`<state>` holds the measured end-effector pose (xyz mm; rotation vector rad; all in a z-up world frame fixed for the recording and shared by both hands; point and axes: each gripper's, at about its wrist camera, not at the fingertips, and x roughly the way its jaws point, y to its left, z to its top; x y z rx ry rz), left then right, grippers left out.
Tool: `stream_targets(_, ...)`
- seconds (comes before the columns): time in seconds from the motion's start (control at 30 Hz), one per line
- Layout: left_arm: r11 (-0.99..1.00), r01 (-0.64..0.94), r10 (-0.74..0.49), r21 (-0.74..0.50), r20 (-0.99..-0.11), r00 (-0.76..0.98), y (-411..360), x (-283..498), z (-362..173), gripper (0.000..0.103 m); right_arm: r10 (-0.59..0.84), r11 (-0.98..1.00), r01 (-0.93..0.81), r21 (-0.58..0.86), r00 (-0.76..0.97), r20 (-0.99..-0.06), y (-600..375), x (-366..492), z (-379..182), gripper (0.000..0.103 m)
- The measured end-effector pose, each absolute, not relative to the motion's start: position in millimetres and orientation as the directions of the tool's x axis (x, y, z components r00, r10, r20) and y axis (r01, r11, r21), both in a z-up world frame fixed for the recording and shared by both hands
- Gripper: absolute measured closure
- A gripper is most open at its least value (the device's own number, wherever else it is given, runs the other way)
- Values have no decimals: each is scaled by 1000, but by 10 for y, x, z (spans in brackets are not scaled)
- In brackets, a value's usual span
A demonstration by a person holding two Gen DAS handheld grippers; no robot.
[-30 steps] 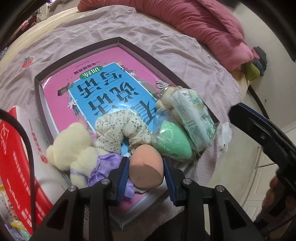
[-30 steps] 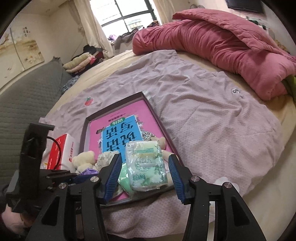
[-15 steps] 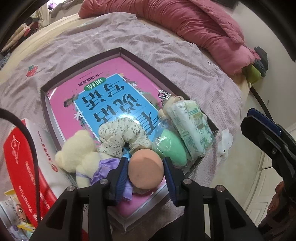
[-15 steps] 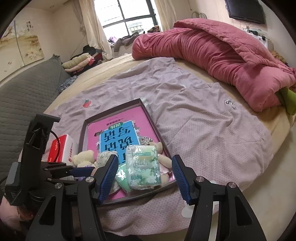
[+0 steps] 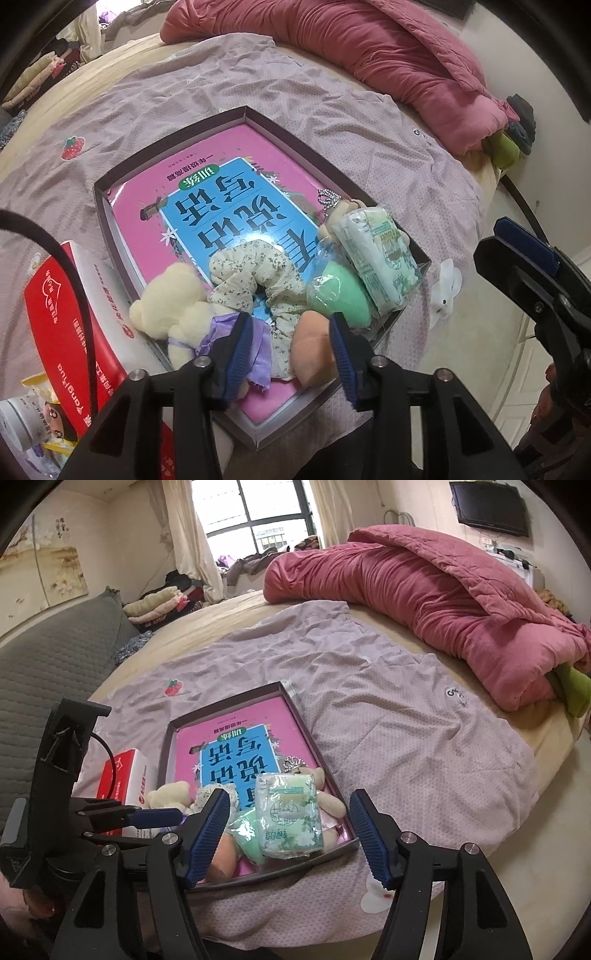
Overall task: Organize soft objects
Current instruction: 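Open both tools to release the makeup sponge and wipes pack on the tray, then move both tools back toward the remaining items beside the tissue box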
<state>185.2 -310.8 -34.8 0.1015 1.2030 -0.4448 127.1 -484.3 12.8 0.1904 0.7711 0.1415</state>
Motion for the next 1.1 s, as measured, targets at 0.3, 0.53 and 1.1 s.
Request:
stream_targets(0.3, 913, 366, -300, -183, -907, 296, -3016, 1749, -217, 40, 198, 974, -64, 219, 718, -667, -4804, 1252, 180, 32)
stream_targets(0.53, 922, 349, -289, -167, -897, 335, -2933, 1642, -25, 30, 183, 977, -63, 203, 735, -652, -4761, 1193, 257, 30)
stream_targets(1.1, 955, 265, -244, -131, -857, 455, -2499, 1320, 497, 24, 154, 985, -75, 157, 795, -587, -4577, 957, 624, 29)
